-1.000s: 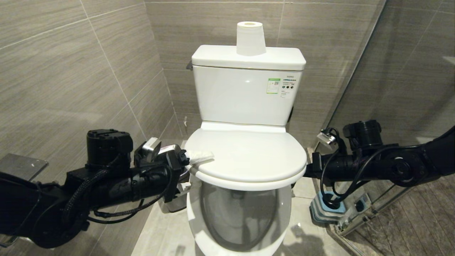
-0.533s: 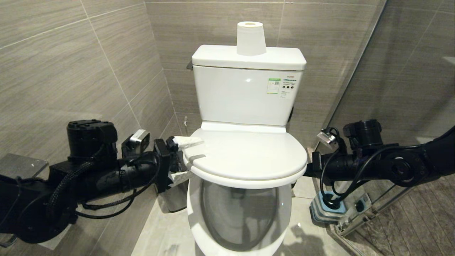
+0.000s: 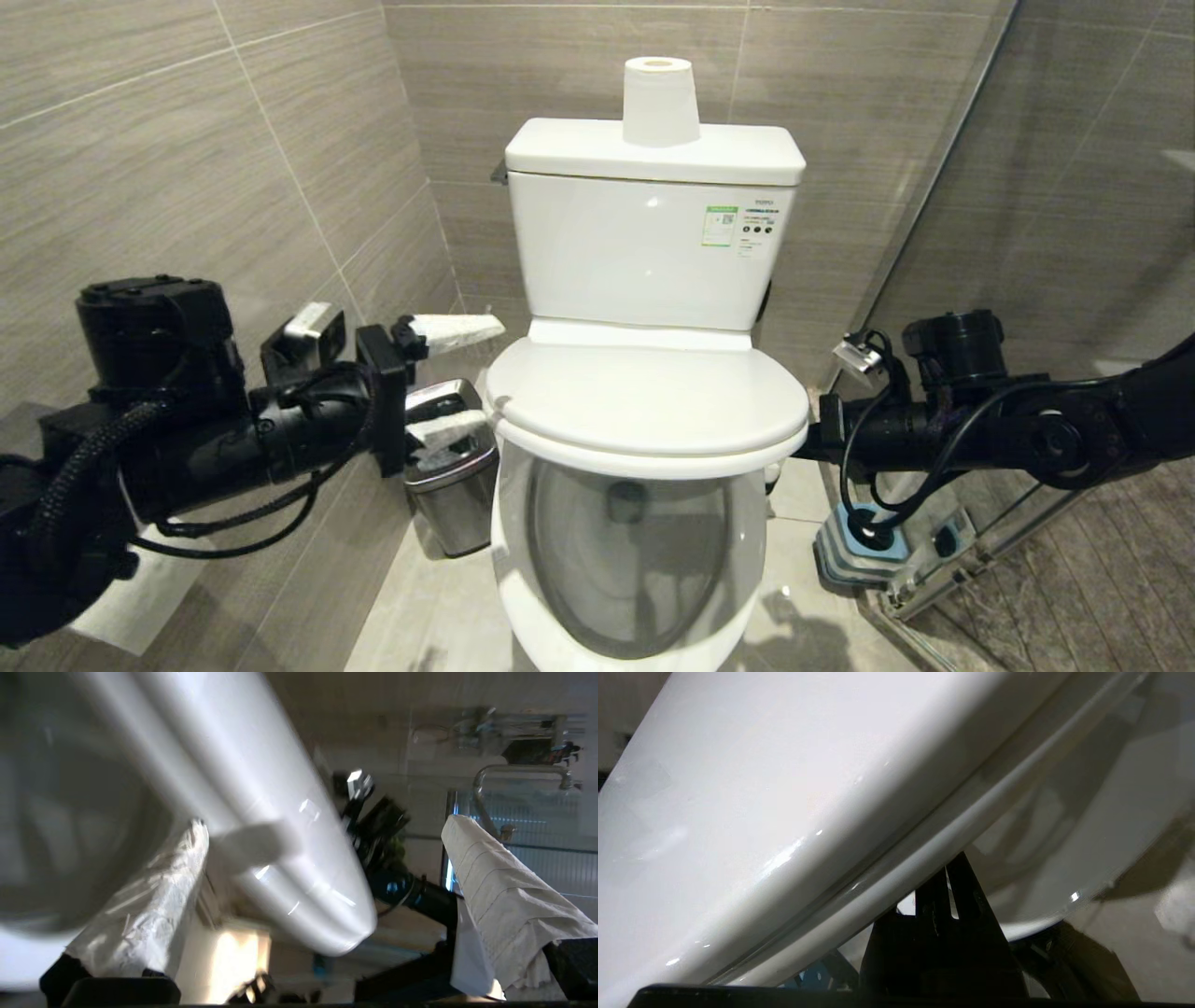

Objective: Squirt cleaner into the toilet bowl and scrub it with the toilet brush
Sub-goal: Use the right hand to fully open the toilet lid

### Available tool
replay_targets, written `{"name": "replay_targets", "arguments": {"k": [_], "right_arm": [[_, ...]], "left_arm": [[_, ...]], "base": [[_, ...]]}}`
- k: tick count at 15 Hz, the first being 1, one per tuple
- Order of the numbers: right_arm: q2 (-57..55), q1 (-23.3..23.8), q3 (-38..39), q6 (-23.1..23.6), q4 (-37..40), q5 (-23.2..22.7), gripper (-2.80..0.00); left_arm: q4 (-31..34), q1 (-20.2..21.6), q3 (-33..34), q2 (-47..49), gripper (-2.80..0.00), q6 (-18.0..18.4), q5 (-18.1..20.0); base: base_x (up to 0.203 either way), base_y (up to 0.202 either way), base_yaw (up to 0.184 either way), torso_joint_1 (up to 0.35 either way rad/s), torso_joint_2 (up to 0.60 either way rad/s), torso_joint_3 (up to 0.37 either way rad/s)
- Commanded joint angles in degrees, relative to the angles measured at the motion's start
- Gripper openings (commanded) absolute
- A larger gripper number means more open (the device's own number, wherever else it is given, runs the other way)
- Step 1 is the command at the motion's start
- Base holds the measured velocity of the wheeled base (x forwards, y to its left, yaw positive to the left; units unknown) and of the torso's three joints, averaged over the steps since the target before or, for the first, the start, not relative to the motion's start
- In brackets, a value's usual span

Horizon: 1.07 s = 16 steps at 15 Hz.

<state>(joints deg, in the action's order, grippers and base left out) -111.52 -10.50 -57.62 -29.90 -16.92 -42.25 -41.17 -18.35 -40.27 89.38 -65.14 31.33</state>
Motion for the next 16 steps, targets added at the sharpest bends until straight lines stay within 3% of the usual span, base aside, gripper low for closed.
{"name": "replay_targets", "arguments": {"k": [1,2,3,5,7,9,11,13,16], "right_arm": [[0.2,0.1,-0.1,-0.2,-0.5,-0.2,-2.8],[0.3,0.2,0.0,-0.2,-0.5,-0.2,-2.8],[0.4,0.2,0.0,-0.2,-0.5,-0.2,-2.8],[0.6,0.2,0.0,-0.2,-0.5,-0.2,-2.8],[0.8,0.3,0.0,-0.2,-0.4,-0.2,-2.8],[1.0,0.7,0.0,-0.2,-0.4,-0.2,-2.8],[1.0,0.9,0.0,-0.2,-0.4,-0.2,-2.8],[1.0,1.1,-0.1,-0.2,-0.5,-0.2,-2.8],[1.1,1.3,-0.2,-0.2,-0.5,-0.2,-2.8]], "left_arm": [[4.0,2.9,0.4,-2.7,0.0,8.2,-0.3],[4.8,4.6,0.3,-2.8,0.0,11.1,-0.4],[5.1,5.8,0.1,-2.9,-2.8,12.3,-0.4],[5.1,6.9,-0.1,-4.0,-2.8,12.8,-0.5],[5.2,7.4,-0.5,-5.9,-2.8,13.8,-2.9],[5.3,7.7,-0.1,-7.5,-2.8,19.2,-7.3],[5.2,8.7,0.1,-8.8,-2.8,27.1,-10.6],[5.0,10.3,0.6,-11.3,-2.8,35.1,-12.7],[5.0,14.1,0.8,-17.3,-2.8,42.1,-13.7]], "base": [[0.0,0.0,0.0,0.0,0.0,0.0],[0.0,0.0,0.0,0.0,0.0,0.0],[0.0,0.0,0.0,0.0,0.0,0.0],[0.0,0.0,0.0,0.0,0.0,0.0],[0.0,0.0,0.0,0.0,0.0,0.0],[0.0,0.0,0.0,0.0,0.0,0.0],[0.0,0.0,0.0,0.0,0.0,0.0],[0.0,0.0,0.0,0.0,0.0,0.0],[0.0,0.0,0.0,0.0,0.0,0.0]]}}
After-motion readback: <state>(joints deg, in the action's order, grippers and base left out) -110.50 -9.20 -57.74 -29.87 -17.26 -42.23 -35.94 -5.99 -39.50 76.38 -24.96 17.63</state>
